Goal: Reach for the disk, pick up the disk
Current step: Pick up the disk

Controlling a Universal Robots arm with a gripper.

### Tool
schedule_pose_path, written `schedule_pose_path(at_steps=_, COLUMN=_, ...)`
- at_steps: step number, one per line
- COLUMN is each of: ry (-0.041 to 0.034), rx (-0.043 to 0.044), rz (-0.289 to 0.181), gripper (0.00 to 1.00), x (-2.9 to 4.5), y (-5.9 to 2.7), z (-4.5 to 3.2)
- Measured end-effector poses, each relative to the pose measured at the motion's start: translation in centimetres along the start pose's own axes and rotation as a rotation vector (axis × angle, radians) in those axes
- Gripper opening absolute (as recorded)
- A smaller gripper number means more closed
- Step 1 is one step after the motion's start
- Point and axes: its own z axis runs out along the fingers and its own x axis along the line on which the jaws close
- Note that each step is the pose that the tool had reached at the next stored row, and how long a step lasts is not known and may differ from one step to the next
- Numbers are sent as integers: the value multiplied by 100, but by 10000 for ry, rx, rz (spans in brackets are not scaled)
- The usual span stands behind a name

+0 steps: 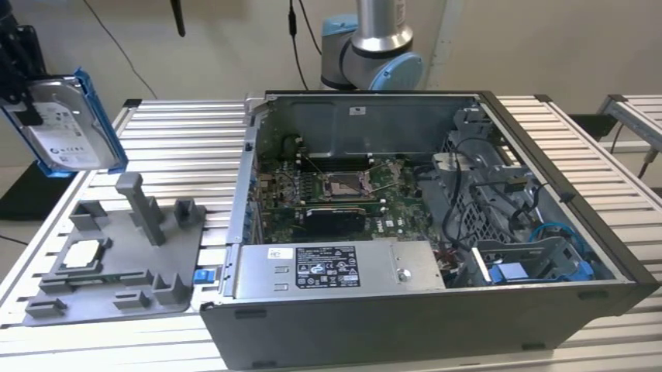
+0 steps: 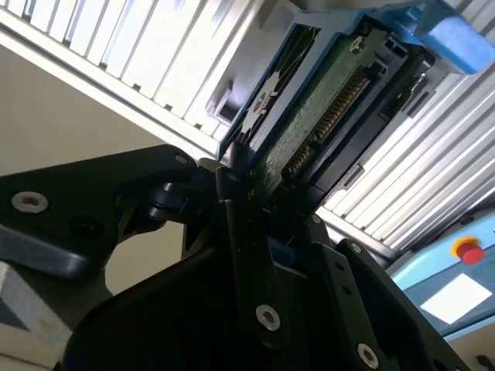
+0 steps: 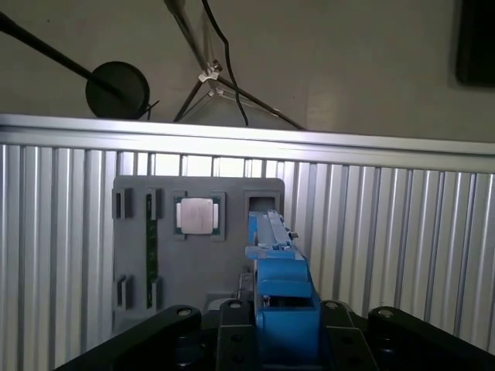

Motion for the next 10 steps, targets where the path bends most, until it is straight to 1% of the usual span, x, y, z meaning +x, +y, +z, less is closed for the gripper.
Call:
schedule_pose_path(at_steps=5, ry=0, rx=0, rz=0, gripper=0, x=-1, y=0, z=-77)
schedule_pose_path(at_steps=10, ry=0, rx=1, rz=0, gripper=0, x=-2, y=0, z=-137)
